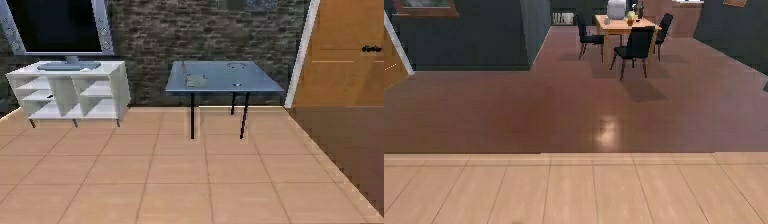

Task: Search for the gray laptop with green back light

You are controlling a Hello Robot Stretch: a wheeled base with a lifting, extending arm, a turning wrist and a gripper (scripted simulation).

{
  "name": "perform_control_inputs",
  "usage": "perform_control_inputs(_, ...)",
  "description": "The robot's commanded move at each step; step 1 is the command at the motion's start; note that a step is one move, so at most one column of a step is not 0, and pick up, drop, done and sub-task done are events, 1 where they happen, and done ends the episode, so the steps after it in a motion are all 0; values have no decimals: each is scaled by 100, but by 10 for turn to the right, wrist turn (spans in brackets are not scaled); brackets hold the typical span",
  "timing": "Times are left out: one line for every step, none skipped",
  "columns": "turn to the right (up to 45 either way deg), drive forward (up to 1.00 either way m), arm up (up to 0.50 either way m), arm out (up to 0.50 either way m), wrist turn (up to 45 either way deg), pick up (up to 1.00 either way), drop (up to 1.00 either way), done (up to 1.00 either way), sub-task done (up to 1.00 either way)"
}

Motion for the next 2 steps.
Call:
perform_control_inputs(0,100,0,0,0,0,0,0,0)
perform_control_inputs(0,0,0,0,0,0,0,100,0)
